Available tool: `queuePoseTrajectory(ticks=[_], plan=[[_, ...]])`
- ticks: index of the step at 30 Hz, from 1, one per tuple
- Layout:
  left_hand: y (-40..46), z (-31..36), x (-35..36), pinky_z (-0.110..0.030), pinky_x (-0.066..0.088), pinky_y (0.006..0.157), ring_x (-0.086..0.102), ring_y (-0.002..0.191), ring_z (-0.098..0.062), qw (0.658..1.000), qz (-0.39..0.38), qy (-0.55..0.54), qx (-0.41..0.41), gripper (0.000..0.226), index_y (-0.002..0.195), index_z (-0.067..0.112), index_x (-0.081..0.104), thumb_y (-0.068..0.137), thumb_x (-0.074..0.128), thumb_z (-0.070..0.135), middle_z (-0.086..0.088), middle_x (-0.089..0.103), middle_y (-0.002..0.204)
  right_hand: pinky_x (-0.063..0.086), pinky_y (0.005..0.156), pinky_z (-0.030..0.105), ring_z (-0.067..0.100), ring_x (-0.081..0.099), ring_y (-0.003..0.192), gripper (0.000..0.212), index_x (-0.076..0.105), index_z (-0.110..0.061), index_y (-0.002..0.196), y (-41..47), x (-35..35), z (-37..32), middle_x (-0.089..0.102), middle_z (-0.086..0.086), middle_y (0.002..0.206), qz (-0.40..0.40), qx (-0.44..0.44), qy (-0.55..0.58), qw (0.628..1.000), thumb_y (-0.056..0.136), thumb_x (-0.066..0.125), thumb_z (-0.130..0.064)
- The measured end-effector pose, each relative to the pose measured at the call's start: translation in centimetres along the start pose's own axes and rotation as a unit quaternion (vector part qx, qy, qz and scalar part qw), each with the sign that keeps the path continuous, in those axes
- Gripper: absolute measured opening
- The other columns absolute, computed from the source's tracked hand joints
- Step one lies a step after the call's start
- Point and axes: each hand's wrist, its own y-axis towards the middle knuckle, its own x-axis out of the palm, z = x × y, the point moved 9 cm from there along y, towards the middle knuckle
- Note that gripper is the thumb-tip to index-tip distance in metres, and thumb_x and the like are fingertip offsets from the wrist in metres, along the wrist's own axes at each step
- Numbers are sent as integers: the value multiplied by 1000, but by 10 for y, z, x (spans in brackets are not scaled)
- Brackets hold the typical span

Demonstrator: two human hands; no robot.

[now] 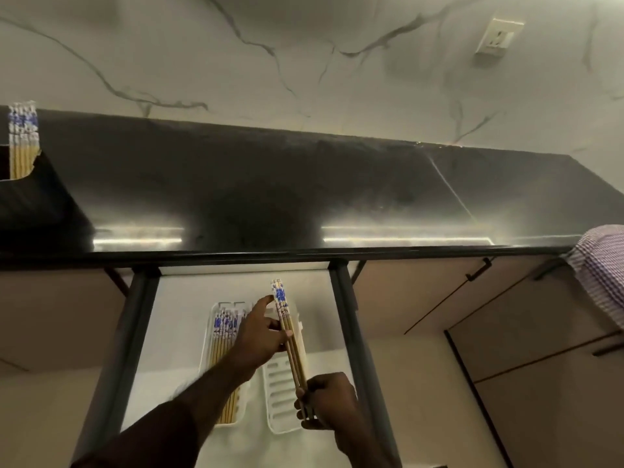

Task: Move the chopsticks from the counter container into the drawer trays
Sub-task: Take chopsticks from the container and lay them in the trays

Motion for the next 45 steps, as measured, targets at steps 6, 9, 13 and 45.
queuePoseTrajectory(ticks=[6, 9, 13, 45], plan=[[20, -24, 1, -22, 55, 66, 68, 87, -12, 983, 5, 177, 43, 94, 150, 29, 17, 79, 77, 13, -4, 70, 105, 61, 59, 40, 19, 65, 53, 25, 75, -2, 73, 33, 13, 3, 75, 18, 75, 44, 12, -15, 999, 83, 53, 7], [28, -35, -2, -25, 53, 75, 66, 96, -16, 965, 1, 256, 62, 91, 149, 31, 20, 79, 77, 21, -4, 69, 109, 61, 57, 40, 19, 63, 49, 22, 75, -1, 72, 46, 20, 7, 73, 17, 69, 53, 19, -22, 998, 81, 55, 5], [38, -50, -6, -39, 41, 102, 49, 122, -21, 916, 2, 392, 82, 79, 148, 28, 27, 83, 71, 38, 1, 59, 127, 62, 54, 37, 18, 63, 47, 22, 74, -2, 71, 59, 31, 17, 71, 11, 63, 67, 37, -36, 996, 82, 56, 2], [47, -93, 44, -56, 3, 114, 34, 135, -30, 638, -128, 749, 128, 37, 118, 11, 61, 85, 63, 28, -10, 58, 131, 49, 93, 29, 23, 61, 112, 27, 56, -14, 112, 112, 60, 59, 62, 4, 119, 72, 37, -341, 936, 88, 62, -25]])
